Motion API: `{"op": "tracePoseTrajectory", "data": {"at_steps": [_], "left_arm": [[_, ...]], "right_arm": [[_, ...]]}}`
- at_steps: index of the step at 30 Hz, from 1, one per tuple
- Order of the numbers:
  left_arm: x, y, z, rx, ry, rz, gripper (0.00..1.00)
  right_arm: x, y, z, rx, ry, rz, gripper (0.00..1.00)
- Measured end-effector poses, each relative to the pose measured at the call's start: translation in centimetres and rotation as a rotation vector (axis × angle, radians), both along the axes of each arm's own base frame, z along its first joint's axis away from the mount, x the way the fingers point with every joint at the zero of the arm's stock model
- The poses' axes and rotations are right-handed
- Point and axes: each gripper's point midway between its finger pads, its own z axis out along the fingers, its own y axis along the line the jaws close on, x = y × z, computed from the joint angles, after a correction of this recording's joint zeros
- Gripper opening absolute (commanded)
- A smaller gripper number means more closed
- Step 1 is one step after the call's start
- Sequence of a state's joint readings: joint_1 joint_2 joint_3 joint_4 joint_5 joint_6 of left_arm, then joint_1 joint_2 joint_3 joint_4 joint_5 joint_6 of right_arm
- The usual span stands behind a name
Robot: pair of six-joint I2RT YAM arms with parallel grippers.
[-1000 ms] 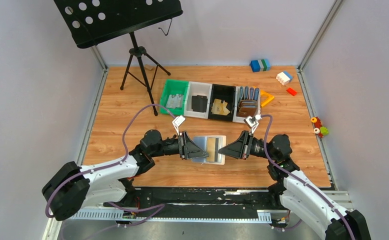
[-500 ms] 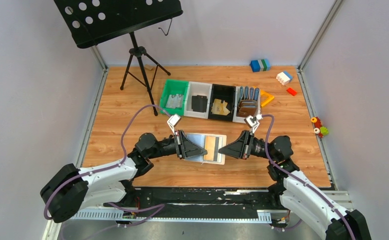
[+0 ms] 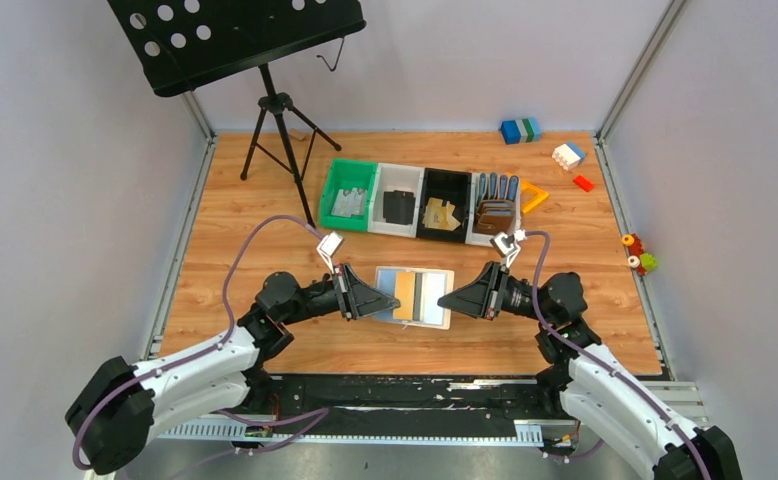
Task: Take the credit cards out of the card holder
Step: Remove the credit card from the card holder, then place the credit card in the storage box.
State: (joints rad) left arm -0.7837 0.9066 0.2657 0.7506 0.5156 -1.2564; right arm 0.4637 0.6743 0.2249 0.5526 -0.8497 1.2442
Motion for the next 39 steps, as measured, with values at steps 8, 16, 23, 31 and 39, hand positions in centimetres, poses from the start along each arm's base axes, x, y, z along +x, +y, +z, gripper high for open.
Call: {"op": "tracePoseTrajectory", "data": {"at_steps": [8,16,23,31,39], "left_arm": [[2.1,2.2,-2.5,0.167,-0.038,0.141,0.0],[5.2,1.9,-3.9,0.388,-0.123,0.198,0.0],[9.8,-0.3,-4.8,0.54,-0.183,0.223,0.0],[17.8,-5.3,-5.5,0.683,-0.279,0.229,0.0],[24.4,-9.9,-7.5,0.78,-0.312,0.216,0.0]], "right_arm": [[1.4,-0.6,-3.0,-0.139,0.051,-0.111,0.0],[2.7,-2.0,-8.8,-0.341,0.183,-0.213,0.0],[3.2,-3.4,-13.0,-0.481,0.271,-0.271,0.0],[3.3,-5.2,-16.6,-0.65,0.282,-0.311,0.0],[4.1,-5.6,-15.7,-0.702,0.188,-0.311,0.0]]}}
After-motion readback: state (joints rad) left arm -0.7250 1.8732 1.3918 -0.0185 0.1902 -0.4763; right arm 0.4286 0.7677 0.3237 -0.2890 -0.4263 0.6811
